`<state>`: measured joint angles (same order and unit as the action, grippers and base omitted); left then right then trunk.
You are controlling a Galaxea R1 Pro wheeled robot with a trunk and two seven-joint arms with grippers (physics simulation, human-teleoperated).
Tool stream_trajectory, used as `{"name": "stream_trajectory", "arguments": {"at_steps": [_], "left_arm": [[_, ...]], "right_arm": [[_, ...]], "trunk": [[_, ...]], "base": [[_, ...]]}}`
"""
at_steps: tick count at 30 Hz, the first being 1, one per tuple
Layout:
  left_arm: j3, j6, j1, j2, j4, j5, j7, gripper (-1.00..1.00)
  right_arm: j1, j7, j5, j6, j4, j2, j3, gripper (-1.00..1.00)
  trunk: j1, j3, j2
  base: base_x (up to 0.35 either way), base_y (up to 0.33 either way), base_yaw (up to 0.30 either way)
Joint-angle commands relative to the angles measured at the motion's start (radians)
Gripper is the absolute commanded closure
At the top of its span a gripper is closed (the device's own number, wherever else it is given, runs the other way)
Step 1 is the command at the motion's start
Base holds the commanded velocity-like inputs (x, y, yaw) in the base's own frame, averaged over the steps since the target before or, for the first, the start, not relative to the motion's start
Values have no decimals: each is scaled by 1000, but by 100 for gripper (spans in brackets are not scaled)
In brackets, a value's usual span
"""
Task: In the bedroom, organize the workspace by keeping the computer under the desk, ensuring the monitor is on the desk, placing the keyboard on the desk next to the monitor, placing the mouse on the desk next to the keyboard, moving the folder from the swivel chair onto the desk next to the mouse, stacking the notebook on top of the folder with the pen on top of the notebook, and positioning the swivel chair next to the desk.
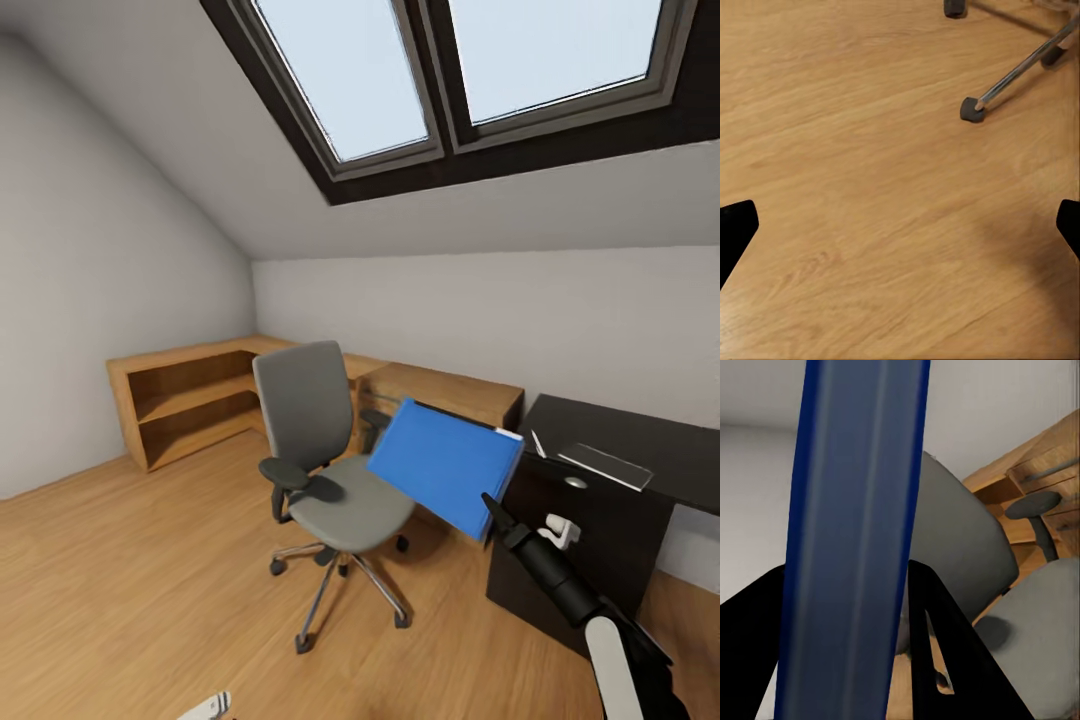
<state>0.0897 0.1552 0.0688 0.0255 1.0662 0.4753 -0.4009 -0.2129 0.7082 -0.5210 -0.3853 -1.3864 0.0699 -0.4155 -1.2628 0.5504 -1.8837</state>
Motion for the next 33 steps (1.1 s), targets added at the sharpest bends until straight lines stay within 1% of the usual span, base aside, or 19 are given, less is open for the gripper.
{"name": "stream_trajectory", "arguments": {"at_steps": [1,4,7,9,12,13,16,17,20,23,25,28,29,30,31,33], "left_arm": [[2,4,0,0,8,7,-7,-100],[3,5,0,0,12,7,-9,-100],[4,4,0,-1,10,9,-10,-100],[3,0,0,-4,7,11,-9,-100],[0,-2,0,-6,-20,12,-10,-100],[0,-3,0,-6,-49,9,-9,-100],[2,-3,0,-6,-67,6,-10,-100],[3,-3,0,-6,-78,1,-9,-100],[2,-5,0,-7,-129,-20,-9,-100],[2,-12,0,-7,-152,-35,-8,-100],[2,-40,0,-7,-163,-40,-8,-100],[4,-113,0,-6,-194,-44,-7,-100],[4,-127,0,-6,-204,-46,-7,-100],[7,-151,0,-5,-223,-53,-7,-100],[9,-161,0,-5,-231,-59,-7,-100],[17,-185,0,-4,-252,-87,-8,-100]], "right_arm": [[1,4,-3,-9,0,-1,-3,100],[7,9,-1,-11,1,-3,-5,100],[26,14,-1,-11,4,-5,-11,100],[49,16,-2,-10,7,-4,-13,100],[82,24,-3,-8,25,-4,-14,100],[103,70,-4,-7,43,-5,-15,100],[122,139,-3,-6,67,-9,-29,100],[131,169,-2,-5,86,-10,-50,100],[144,213,2,-7,133,-11,-95,100],[152,230,3,-9,162,-11,-110,100],[163,248,3,-9,179,-11,-116,100],[181,292,5,-6,203,-12,-120,100],[183,301,5,-5,211,-12,-120,100],[187,318,5,-3,231,-13,-121,100],[188,325,5,-3,243,-13,-121,100],[190,350,5,-2,296,-16,-123,100]], "trunk": [[4,-2,7],[15,-12,28],[27,-22,49],[35,-28,63],[46,-37,84],[50,-40,91],[61,-50,112],[65,-53,119],[77,-62,140],[88,-72,161],[96,-78,175],[107,-87,196],[111,-91,203],[115,-94,210],[119,-97,217],[127,-103,231]], "base": [[0,0,-98],[0,0,-60],[0,0,-18],[0,0,-7],[0,0,-2],[0,0,0],[0,0,0],[0,0,0],[0,0,0],[0,0,0],[0,0,0],[0,0,0],[0,0,0],[0,0,0],[0,0,0],[0,0,0]]}}
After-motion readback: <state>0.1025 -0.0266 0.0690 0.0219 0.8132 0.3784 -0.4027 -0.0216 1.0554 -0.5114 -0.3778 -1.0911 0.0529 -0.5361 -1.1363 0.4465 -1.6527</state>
